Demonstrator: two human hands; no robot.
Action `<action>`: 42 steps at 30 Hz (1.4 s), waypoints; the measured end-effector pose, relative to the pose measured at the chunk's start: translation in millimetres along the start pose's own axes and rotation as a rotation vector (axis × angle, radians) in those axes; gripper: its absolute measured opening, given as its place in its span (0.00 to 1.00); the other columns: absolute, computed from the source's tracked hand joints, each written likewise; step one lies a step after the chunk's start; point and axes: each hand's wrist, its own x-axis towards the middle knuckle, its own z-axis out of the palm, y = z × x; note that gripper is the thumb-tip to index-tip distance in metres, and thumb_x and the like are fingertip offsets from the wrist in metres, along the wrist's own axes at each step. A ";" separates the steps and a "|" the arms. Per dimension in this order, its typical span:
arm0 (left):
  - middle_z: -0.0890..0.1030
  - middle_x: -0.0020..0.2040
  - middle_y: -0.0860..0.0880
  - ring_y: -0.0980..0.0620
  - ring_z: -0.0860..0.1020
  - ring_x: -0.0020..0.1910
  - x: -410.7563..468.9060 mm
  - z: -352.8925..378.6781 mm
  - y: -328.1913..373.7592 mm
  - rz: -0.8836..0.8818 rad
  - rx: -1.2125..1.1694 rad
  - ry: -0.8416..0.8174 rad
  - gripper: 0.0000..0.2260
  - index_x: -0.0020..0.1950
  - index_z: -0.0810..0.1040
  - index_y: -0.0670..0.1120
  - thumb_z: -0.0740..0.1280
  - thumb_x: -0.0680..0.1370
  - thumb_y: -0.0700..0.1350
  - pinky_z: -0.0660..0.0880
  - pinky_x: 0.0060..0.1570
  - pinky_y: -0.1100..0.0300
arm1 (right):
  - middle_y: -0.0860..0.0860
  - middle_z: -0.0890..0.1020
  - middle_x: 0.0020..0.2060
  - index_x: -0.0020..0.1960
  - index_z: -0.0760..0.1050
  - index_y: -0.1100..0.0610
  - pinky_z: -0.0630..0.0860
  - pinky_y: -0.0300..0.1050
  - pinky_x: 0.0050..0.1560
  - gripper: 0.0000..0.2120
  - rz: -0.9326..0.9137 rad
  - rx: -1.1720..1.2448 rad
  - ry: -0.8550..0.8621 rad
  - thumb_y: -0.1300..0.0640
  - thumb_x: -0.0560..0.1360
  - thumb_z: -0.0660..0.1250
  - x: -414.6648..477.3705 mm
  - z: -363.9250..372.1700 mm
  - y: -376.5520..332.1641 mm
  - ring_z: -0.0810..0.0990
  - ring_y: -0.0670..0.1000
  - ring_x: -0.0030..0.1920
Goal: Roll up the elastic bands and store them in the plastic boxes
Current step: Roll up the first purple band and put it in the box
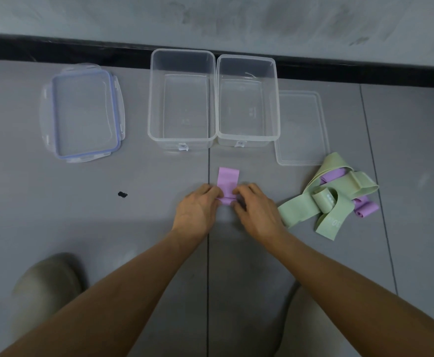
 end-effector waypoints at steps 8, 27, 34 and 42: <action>0.78 0.47 0.46 0.42 0.78 0.42 14.5 -5.6 5.1 -0.076 -0.001 -0.041 0.05 0.48 0.82 0.47 0.67 0.77 0.45 0.73 0.42 0.54 | 0.51 0.75 0.51 0.56 0.73 0.50 0.75 0.51 0.41 0.10 -0.060 -0.104 -0.038 0.47 0.78 0.64 4.5 -2.3 3.1 0.80 0.59 0.45; 0.79 0.47 0.44 0.40 0.79 0.41 9.2 -4.2 1.4 -0.028 0.021 -0.045 0.06 0.49 0.81 0.45 0.68 0.77 0.45 0.75 0.43 0.51 | 0.49 0.75 0.49 0.54 0.76 0.49 0.75 0.49 0.44 0.07 0.002 0.011 0.023 0.49 0.78 0.65 2.2 -3.6 -0.2 0.79 0.56 0.46; 0.78 0.50 0.47 0.43 0.79 0.44 7.0 -7.5 6.1 -0.060 -0.024 -0.020 0.07 0.53 0.79 0.47 0.67 0.77 0.46 0.75 0.42 0.54 | 0.51 0.76 0.51 0.57 0.74 0.51 0.75 0.51 0.43 0.11 -0.029 -0.074 -0.022 0.47 0.79 0.64 3.8 -2.3 1.1 0.80 0.59 0.46; 0.78 0.48 0.47 0.42 0.79 0.43 5.8 -4.5 0.3 -0.022 0.022 -0.018 0.08 0.53 0.81 0.48 0.68 0.76 0.49 0.73 0.40 0.54 | 0.51 0.75 0.50 0.57 0.76 0.49 0.76 0.50 0.48 0.09 0.033 -0.010 -0.002 0.48 0.80 0.61 10.0 -4.8 1.1 0.80 0.58 0.48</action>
